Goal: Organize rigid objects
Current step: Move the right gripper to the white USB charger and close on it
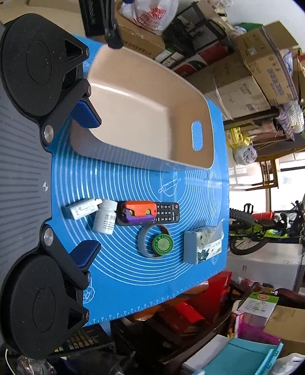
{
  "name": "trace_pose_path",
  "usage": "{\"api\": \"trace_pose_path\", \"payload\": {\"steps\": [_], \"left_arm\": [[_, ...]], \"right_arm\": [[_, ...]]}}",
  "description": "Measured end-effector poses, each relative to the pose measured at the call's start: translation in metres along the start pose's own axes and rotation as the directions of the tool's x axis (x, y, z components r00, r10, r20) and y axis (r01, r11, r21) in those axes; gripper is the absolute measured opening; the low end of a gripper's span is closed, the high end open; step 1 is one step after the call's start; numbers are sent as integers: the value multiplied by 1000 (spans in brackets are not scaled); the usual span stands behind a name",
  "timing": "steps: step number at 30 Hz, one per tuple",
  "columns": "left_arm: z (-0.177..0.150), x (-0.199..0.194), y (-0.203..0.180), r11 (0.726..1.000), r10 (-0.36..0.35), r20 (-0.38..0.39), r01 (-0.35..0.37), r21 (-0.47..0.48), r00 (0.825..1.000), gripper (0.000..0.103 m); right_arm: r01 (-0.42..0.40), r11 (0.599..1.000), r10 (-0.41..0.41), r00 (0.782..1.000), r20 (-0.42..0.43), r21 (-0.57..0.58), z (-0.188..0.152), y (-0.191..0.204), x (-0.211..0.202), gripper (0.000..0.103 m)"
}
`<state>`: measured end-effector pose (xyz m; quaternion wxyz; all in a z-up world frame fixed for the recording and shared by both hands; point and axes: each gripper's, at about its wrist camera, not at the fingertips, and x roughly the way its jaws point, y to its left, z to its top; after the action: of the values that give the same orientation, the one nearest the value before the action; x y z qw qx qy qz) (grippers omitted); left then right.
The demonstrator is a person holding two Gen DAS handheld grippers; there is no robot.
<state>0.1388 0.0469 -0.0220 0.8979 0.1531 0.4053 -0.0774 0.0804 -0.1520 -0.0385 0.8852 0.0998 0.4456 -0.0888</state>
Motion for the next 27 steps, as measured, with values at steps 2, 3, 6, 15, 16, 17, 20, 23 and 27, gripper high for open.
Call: {"api": "trace_pose_path", "payload": {"steps": [2,3,6,15,16,17,20,23,27], "left_arm": [[5,13,2,1000,-10,-18,10,-1,1000,103],[7,20,4,1000,-11,-27,11,-1,1000,102],[11,39,6,1000,-13,-52,12,-15,999,102],[13,86,12,999,-28,-160,24,-25,987,95],[13,88,12,999,-29,-167,25,-22,986,90],[14,91,12,999,-34,-182,30,-22,983,81],[14,97,18,998,-48,-217,39,-45,975,70],[15,100,17,999,-44,-232,36,-39,972,47],[15,106,15,1000,-17,-258,17,-2,966,19]], "right_arm": [[7,1000,-7,1000,-4,13,2,-4,13,101],[9,1000,-9,1000,-5,20,3,-6,20,101],[25,999,-25,1000,4,32,4,-13,39,101],[14,998,-11,998,-55,56,-4,-30,90,101],[19,998,-15,997,-70,65,-5,-32,94,101],[18,997,-11,996,-84,75,-6,-34,98,101],[18,996,-7,993,-116,86,-9,-37,109,101],[22,996,-9,989,-151,84,-13,-38,121,100],[31,996,-14,983,-183,86,-17,-39,130,93]]}}
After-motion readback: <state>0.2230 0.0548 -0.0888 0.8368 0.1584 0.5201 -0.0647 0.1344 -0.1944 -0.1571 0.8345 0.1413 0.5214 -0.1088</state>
